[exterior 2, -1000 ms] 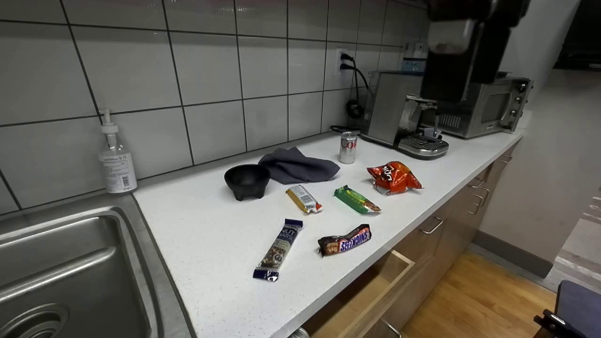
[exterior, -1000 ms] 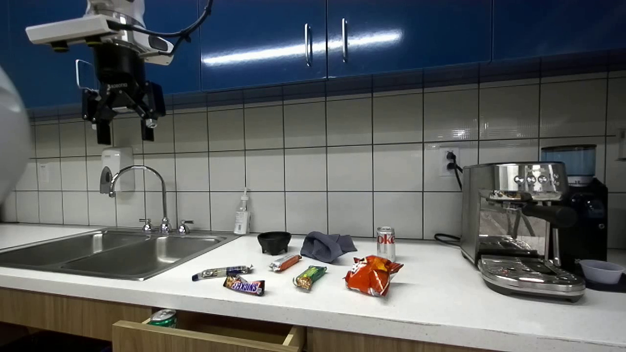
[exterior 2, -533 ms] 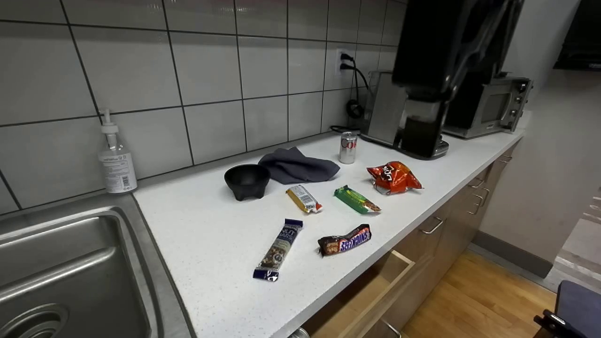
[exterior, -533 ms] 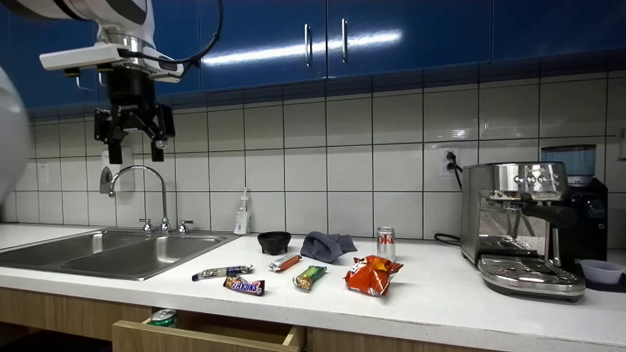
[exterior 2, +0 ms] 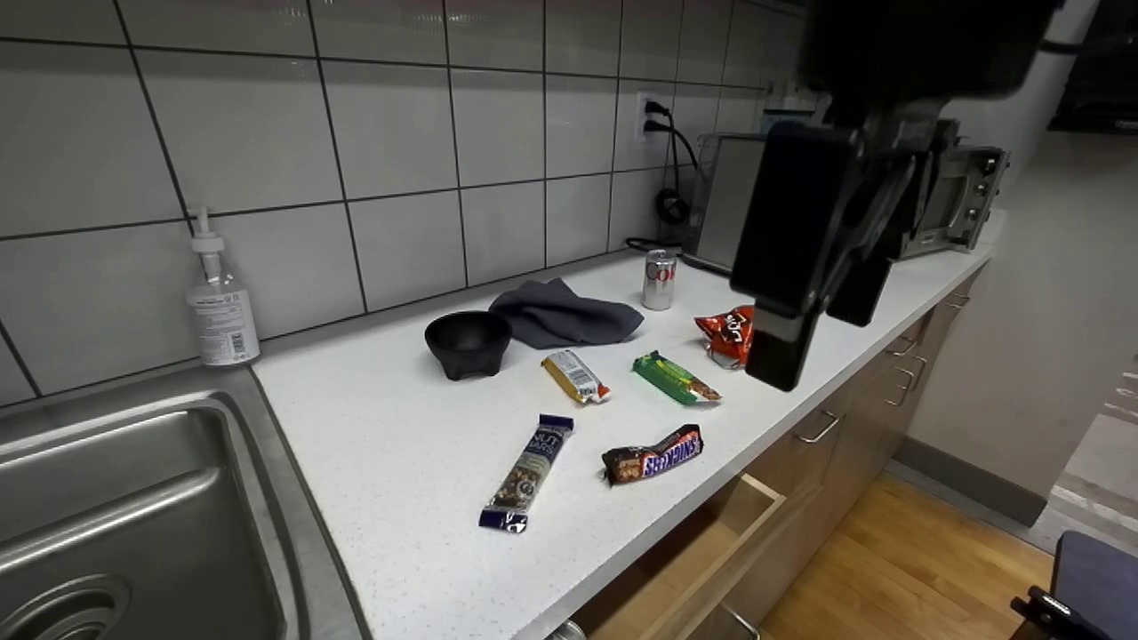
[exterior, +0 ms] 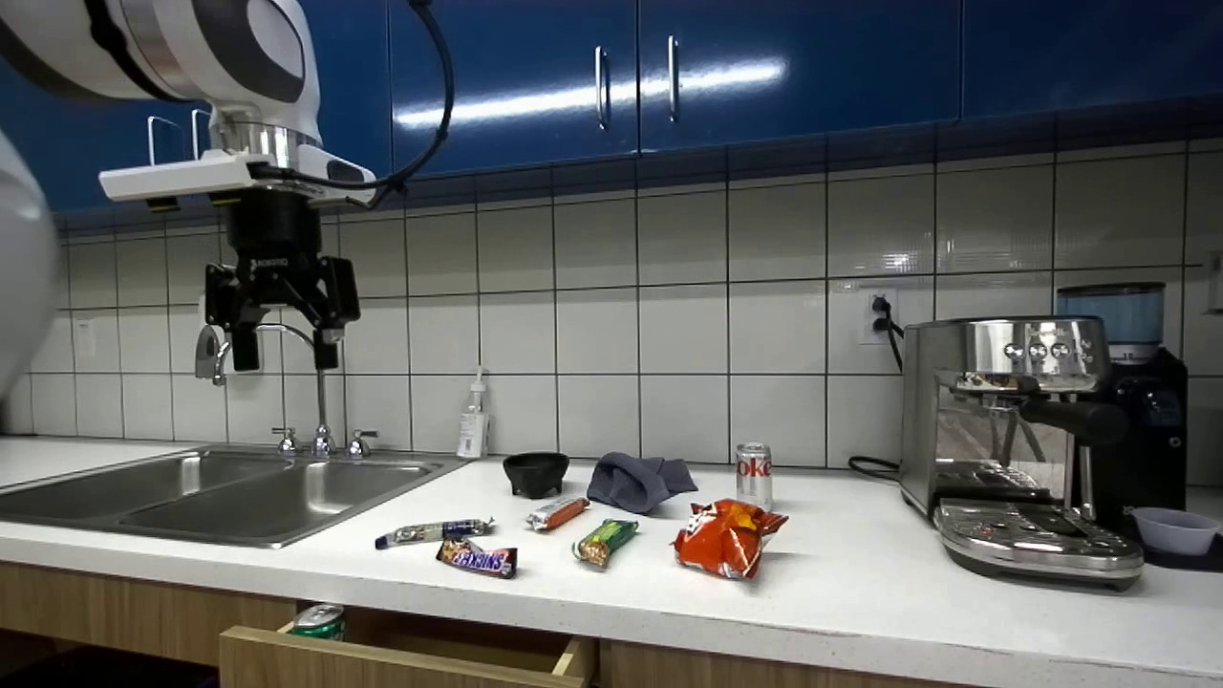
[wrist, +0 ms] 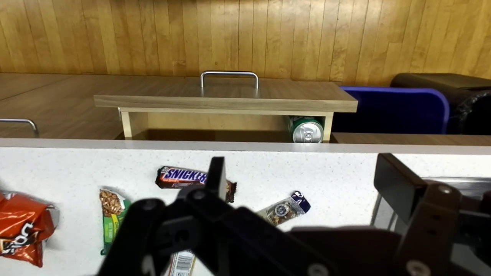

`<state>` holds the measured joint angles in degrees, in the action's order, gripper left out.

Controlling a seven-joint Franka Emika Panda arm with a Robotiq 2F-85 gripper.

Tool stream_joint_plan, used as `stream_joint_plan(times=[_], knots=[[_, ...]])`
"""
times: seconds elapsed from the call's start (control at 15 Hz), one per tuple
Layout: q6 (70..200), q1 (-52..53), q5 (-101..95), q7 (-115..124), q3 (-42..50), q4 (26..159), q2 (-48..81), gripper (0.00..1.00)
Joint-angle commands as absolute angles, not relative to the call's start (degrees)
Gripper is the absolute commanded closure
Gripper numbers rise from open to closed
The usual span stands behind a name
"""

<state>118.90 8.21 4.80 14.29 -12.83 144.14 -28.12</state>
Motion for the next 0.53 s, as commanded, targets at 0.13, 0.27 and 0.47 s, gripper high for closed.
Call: stream_joint_plan(times=[0.13,0.27,0.47], knots=[[126.76,8.63,5.38,13.73,-12.27,150.10,-26.49,0.00],[130.17,8.11,4.15,14.81,-12.89,151.69,-25.03,0.00],[133.27,7.68,3.79,15.29,-12.69,152.77,-22.68,0.00]])
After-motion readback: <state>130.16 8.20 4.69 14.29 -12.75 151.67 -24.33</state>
